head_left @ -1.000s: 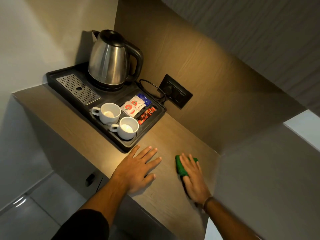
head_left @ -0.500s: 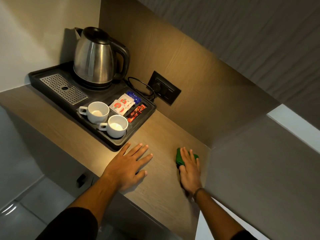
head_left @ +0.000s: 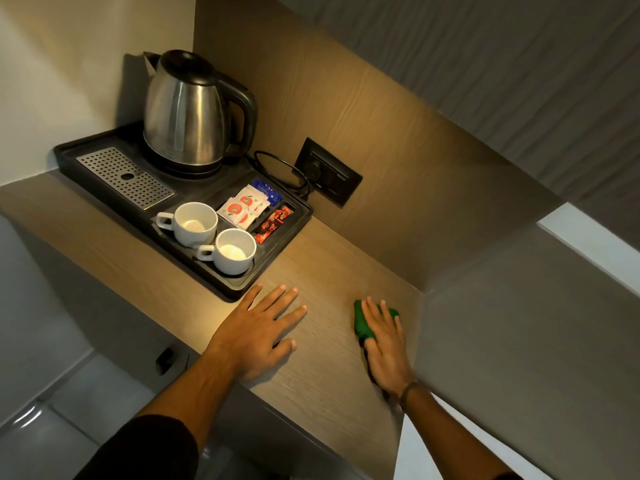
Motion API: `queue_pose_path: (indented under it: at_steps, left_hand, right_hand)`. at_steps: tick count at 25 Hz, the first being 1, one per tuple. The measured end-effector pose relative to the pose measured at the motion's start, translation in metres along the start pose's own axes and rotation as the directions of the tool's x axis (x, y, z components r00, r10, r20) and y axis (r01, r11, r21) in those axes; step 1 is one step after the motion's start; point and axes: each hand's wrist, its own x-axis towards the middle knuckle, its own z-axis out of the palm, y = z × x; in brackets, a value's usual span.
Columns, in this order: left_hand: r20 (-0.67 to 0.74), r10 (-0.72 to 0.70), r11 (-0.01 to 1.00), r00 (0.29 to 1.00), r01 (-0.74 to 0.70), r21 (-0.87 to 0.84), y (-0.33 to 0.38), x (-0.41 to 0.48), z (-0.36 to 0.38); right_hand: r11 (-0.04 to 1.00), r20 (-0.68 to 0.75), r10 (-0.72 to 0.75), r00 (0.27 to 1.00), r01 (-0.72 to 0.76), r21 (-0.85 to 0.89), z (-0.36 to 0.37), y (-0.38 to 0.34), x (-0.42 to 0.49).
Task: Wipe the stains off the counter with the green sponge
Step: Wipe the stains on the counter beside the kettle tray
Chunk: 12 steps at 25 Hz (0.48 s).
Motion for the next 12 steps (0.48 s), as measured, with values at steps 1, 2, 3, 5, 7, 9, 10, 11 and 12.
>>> queue_pose_path:
  at_steps: [1, 2, 3, 5, 7, 9, 10, 11, 12]
  left_hand:
    - [0.002, -0.002, 1.0, 1.0, 0.002, -0.005, 0.0, 0.0, -0.001]
    - [0.006, 0.001, 1.0, 1.0, -0.001, -0.012, 0.0, 0.0, -0.002]
    - [0.008, 0.005, 1.0, 1.0, -0.005, -0.018, 0.001, 0.0, -0.003]
    - [0.004, 0.009, 1.0, 1.0, -0.009, -0.023, 0.001, -0.001, -0.003]
    - [0.006, 0.007, 1.0, 1.0, -0.007, -0.029, 0.001, -0.001, -0.004]
    - [0.003, 0.01, 0.999, 1.0, -0.01, -0.032, 0.0, -0.001, -0.004]
    - [0.004, 0.011, 1.0, 1.0, -0.011, -0.026, 0.001, -0.001, -0.003]
    - [0.011, 0.01, 1.0, 1.0, -0.009, -0.017, 0.001, -0.001, -0.003]
    - [0.021, 0.008, 1.0, 1.0, -0.008, -0.009, 0.001, -0.002, -0.003]
  right_hand:
    - [0.999, 0.011, -0.047, 0.999, 0.047, 0.003, 0.0, 0.008, -0.019]
    - [0.998, 0.001, -0.063, 0.998, 0.063, 0.004, -0.003, 0.019, -0.032]
    - [0.999, -0.017, -0.052, 0.998, 0.052, 0.005, -0.007, 0.026, -0.032]
    - [0.996, -0.045, 0.089, 0.995, -0.089, 0.006, -0.014, 0.022, -0.009]
    - [0.985, -0.038, 0.17, 0.985, -0.17, 0.001, -0.012, 0.001, 0.013]
    - [0.997, -0.005, 0.074, 0.997, -0.074, -0.001, 0.001, -0.013, 0.006]
    - [1.0, 0.011, 0.009, 1.0, -0.009, 0.005, 0.007, -0.014, -0.006]
    - [1.0, 0.026, -0.027, 0.999, 0.027, 0.008, 0.01, -0.012, -0.018]
    - [1.0, 0.035, -0.028, 0.999, 0.028, 0.001, 0.01, -0.009, -0.025]
